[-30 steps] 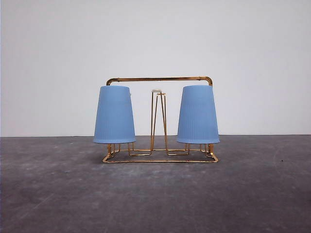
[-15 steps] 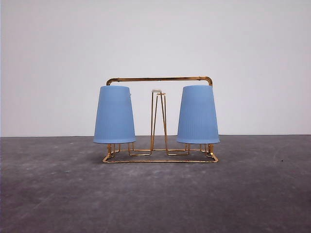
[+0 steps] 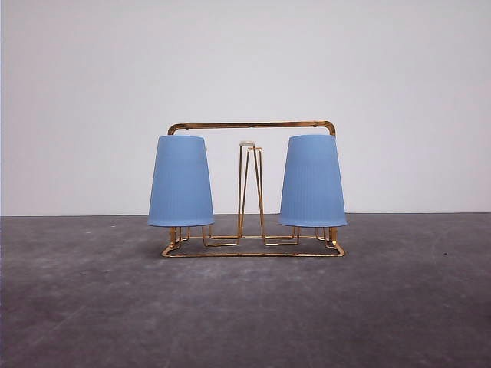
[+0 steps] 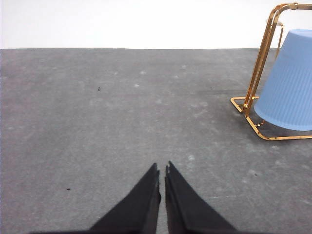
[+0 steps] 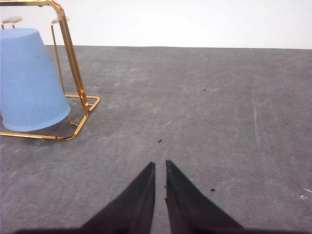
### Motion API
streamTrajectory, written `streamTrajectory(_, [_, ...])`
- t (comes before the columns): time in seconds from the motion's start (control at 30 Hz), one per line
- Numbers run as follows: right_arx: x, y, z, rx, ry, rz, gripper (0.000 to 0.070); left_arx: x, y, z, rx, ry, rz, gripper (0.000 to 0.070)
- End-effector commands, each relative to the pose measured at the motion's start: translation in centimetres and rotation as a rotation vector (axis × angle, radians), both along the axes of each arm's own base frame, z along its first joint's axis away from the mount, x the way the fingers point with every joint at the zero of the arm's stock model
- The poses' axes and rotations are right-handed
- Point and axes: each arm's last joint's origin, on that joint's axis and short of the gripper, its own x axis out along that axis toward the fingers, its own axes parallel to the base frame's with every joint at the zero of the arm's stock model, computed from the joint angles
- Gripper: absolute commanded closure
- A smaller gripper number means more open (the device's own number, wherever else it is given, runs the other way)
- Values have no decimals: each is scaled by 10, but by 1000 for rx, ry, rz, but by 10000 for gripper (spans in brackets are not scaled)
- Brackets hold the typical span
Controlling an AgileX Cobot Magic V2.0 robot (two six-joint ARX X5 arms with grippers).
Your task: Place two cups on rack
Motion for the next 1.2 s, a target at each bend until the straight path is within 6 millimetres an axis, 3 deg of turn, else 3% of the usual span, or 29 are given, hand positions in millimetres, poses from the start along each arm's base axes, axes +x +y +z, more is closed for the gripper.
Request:
streamTrajectory(0.0, [0,0,0,-9,-10,3,663,1,0,-3,-7,0,-1,700])
streamTrajectory(1.17, [0,0,0,-9,-10,3,663,1,0,-3,-7,0,-1,700])
